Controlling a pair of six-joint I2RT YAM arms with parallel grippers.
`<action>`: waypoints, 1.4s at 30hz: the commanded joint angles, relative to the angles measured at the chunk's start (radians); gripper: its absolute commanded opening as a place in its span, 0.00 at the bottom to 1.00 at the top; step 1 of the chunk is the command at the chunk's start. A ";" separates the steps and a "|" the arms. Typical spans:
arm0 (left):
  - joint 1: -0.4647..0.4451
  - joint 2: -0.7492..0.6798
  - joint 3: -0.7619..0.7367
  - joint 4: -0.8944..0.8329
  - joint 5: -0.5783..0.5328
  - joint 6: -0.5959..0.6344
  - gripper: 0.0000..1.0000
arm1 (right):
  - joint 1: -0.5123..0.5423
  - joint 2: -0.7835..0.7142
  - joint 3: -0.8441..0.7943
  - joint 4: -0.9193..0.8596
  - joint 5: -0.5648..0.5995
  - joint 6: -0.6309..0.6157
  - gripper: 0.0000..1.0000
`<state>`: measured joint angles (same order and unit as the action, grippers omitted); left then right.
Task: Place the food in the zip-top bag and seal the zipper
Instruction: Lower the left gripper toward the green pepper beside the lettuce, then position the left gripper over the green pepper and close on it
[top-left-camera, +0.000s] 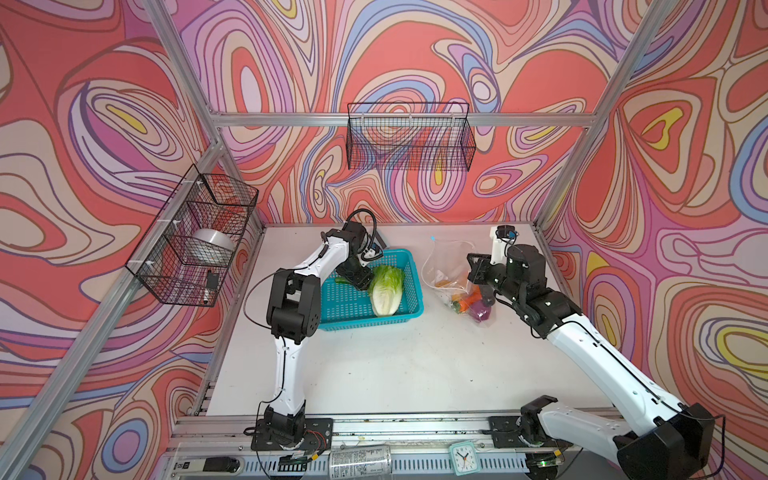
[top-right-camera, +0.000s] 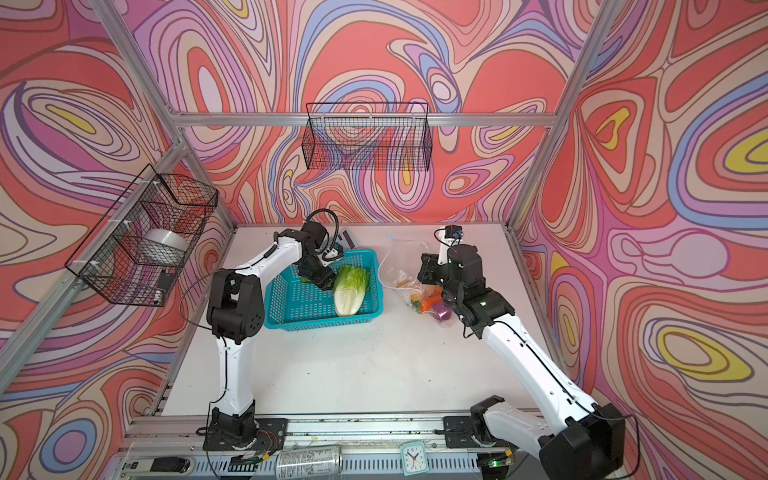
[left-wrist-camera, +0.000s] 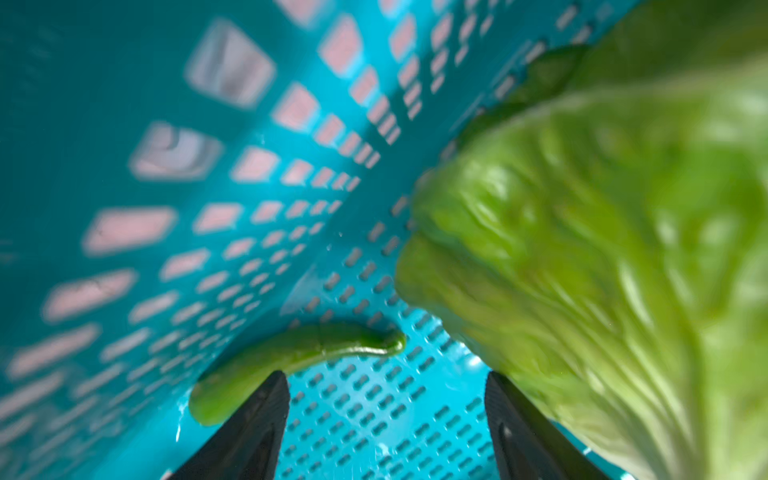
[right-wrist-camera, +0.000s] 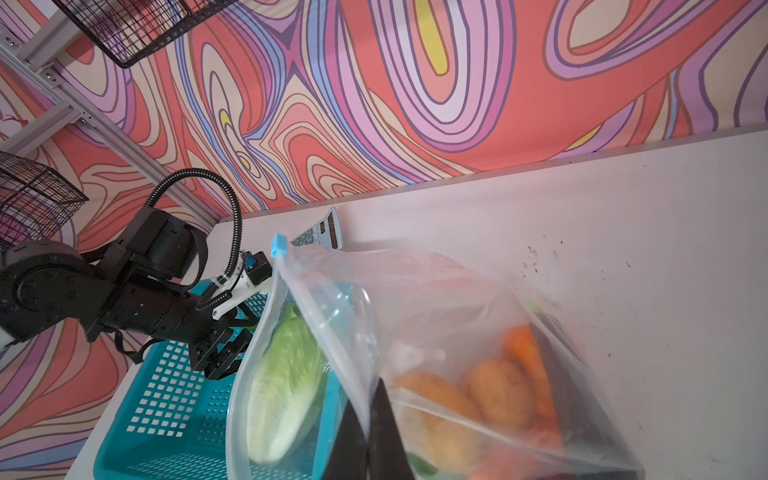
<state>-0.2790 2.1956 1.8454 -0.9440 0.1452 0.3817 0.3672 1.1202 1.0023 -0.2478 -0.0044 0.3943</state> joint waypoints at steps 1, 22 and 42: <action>0.028 0.039 0.028 -0.089 0.046 0.006 0.77 | -0.004 -0.002 0.019 -0.010 0.014 -0.005 0.00; 0.041 -0.025 -0.178 0.066 -0.017 -0.198 0.75 | -0.004 0.000 0.022 0.005 0.001 0.009 0.00; 0.031 -0.155 -0.414 0.150 -0.235 -0.551 0.58 | -0.004 -0.010 0.000 0.027 -0.009 0.012 0.00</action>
<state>-0.2440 2.0418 1.4704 -0.7452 -0.0303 -0.0811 0.3672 1.1278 1.0023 -0.2375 -0.0090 0.4026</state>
